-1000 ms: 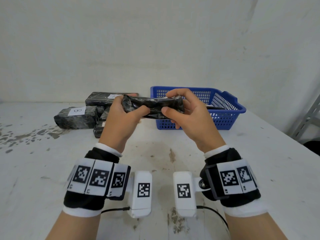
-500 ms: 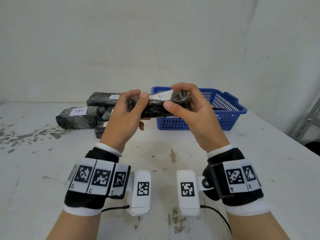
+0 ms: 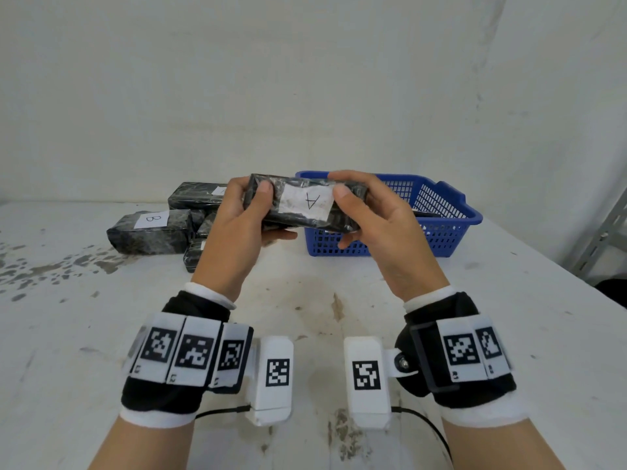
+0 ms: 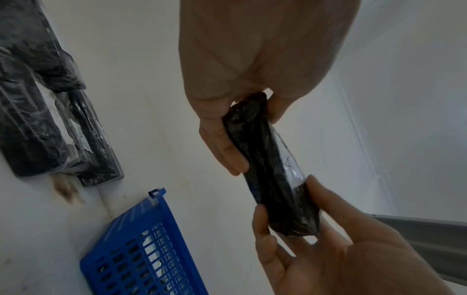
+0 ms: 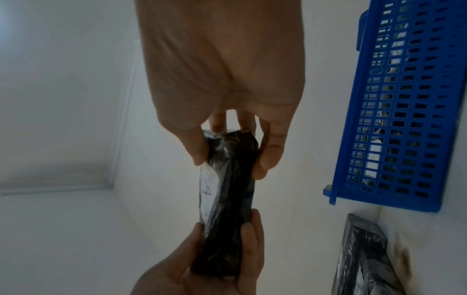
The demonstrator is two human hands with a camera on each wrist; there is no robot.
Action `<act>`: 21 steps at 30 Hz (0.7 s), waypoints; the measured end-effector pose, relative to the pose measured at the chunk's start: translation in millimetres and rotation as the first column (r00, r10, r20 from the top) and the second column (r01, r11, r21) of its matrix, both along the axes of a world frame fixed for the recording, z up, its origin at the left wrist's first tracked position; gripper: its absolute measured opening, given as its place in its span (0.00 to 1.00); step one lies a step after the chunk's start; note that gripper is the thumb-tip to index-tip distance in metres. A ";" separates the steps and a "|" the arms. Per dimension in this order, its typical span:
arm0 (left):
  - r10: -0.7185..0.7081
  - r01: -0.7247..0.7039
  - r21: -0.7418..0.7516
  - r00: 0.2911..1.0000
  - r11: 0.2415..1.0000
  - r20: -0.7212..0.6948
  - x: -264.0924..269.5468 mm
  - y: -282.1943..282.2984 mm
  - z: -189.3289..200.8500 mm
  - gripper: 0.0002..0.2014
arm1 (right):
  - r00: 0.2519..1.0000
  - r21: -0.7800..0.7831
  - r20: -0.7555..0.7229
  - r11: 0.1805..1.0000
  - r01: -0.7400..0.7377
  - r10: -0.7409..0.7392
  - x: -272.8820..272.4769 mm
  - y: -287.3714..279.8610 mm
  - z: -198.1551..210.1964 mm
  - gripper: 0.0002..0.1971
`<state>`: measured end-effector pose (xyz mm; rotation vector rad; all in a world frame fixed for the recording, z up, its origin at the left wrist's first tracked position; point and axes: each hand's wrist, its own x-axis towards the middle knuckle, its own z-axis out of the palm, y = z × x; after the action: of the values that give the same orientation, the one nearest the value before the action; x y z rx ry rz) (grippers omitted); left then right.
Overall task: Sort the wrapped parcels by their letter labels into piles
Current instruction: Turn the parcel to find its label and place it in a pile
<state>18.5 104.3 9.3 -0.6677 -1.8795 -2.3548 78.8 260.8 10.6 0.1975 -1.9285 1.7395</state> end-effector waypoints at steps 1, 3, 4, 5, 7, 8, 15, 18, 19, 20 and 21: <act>-0.001 0.001 0.007 1.000 1.000 0.003 -0.5 -0.2 -0.2 0.06 | 1.000 -0.003 -0.007 1.000 0.009 -0.009 -0.7 -0.9 -0.5 0.08; -0.019 0.019 0.016 1.000 1.000 0.012 0.1 -0.2 -0.7 0.06 | 0.999 -0.003 -0.017 0.999 0.037 -0.037 -2.1 -1.9 -1.6 0.07; -0.029 0.029 0.016 0.999 0.999 0.012 0.7 0.3 -1.1 0.07 | 0.999 -0.006 -0.021 0.999 0.044 -0.044 -2.2 -1.9 -1.7 0.06; -0.028 0.028 0.010 1.000 1.000 0.008 1.0 1.0 -1.7 0.08 | 0.999 -0.011 -0.022 0.999 0.040 -0.041 -2.2 -1.8 -1.9 0.05; -0.013 0.013 0.006 1.000 1.000 -0.011 1.1 1.2 -2.6 0.11 | 1.000 -0.008 -0.015 1.000 0.015 -0.015 -2.1 -1.4 -2.1 0.05; -0.008 0.008 0.011 1.000 1.000 -0.015 1.0 0.9 -2.8 0.13 | 1.000 0.003 -0.014 1.000 0.007 -0.006 -2.0 -1.5 -2.4 0.07; 0.022 -0.023 -0.034 0.999 0.999 -0.034 -0.6 -1.3 -4.0 0.25 | 1.000 0.062 -0.008 0.998 -0.026 0.027 -3.3 -1.1 -4.5 0.15; 0.041 -0.043 -0.048 0.998 0.998 -0.038 0.1 -1.1 -3.5 0.21 | 1.000 0.068 -0.008 0.998 -0.011 0.012 -3.3 -3.5 -4.9 0.13; 0.043 -0.045 -0.056 0.998 0.997 -0.035 0.4 -1.5 -3.2 0.18 | 1.000 0.066 -0.012 0.998 -0.005 0.006 -3.3 -4.2 -4.7 0.12; 0.043 -0.045 -0.065 0.999 0.997 -0.029 0.9 -1.8 -3.0 0.15 | 1.000 0.071 -0.017 0.997 0.003 -0.002 -3.3 -4.8 -4.3 0.11; 0.044 -0.046 -0.078 0.999 0.996 -0.027 1.7 -2.2 -2.5 0.14 | 1.000 0.076 -0.021 0.997 0.010 -0.009 -3.2 -4.9 -3.9 0.10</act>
<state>20.3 102.1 6.8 -0.6506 -1.9636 -2.2457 75.7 255.9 6.6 0.2327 -1.9796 1.6526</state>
